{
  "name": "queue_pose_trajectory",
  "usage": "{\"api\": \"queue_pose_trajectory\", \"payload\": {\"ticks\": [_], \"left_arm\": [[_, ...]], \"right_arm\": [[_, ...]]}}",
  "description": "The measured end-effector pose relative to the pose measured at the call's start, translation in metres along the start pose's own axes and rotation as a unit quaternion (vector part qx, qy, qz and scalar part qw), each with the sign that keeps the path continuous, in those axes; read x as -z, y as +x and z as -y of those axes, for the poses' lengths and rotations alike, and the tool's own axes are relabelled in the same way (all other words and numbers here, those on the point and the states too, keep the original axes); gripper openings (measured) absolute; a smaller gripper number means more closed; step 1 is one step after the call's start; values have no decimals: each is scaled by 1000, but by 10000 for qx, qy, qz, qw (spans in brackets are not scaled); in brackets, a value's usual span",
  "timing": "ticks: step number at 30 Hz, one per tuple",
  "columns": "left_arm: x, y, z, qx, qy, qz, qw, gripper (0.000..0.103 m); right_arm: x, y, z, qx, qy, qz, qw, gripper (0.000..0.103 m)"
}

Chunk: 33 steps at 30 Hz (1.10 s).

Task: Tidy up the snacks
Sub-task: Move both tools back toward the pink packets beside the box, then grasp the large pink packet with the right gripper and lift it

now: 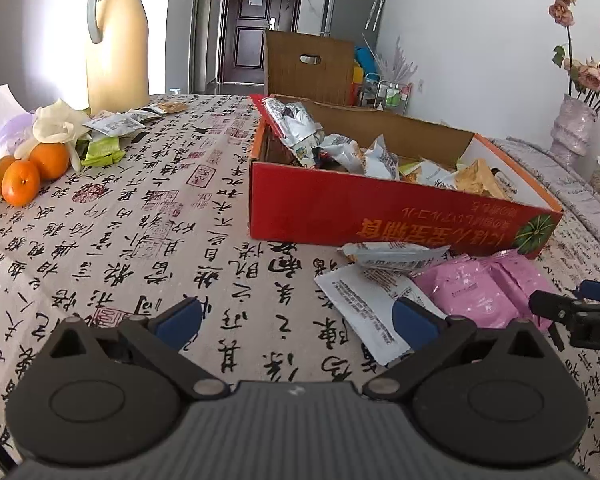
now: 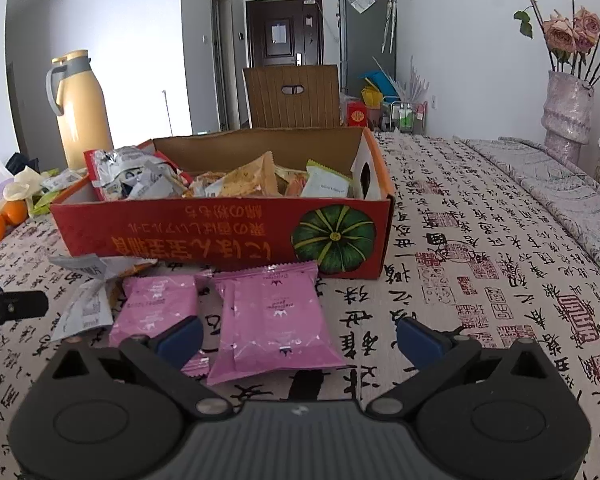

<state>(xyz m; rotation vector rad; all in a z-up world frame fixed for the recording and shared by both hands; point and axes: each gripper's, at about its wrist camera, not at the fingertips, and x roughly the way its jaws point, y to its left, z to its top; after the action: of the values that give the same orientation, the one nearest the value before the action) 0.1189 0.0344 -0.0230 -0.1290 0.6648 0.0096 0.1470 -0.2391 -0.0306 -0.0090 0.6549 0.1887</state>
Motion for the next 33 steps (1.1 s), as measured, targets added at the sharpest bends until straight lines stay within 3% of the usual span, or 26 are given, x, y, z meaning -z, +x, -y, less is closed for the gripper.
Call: {"api": "queue_pose_trajectory", "payload": {"ticks": [5, 12, 20, 22, 24, 33], "left_arm": [[3, 3, 3, -4, 67, 16, 10000, 103], [4, 5, 2, 14, 24, 8, 10000, 103], [5, 5, 2, 21, 4, 6, 10000, 103], [5, 5, 2, 11, 4, 6, 10000, 103], [5, 5, 3, 7, 4, 9, 10000, 103], [2, 1, 5, -60, 60, -10, 10000, 103]], "right_arm": [[-9, 10, -6, 21, -229, -96, 9997, 91], [-13, 30, -9, -160, -286, -392, 9987, 83], [-11, 40, -7, -116, -223, -438, 9987, 84], [-11, 40, -8, -137, -249, -418, 9987, 78], [-11, 37, -9, -205, -285, -357, 9987, 61], [-8, 24, -12, -207, -421, -94, 9989, 61]]}}
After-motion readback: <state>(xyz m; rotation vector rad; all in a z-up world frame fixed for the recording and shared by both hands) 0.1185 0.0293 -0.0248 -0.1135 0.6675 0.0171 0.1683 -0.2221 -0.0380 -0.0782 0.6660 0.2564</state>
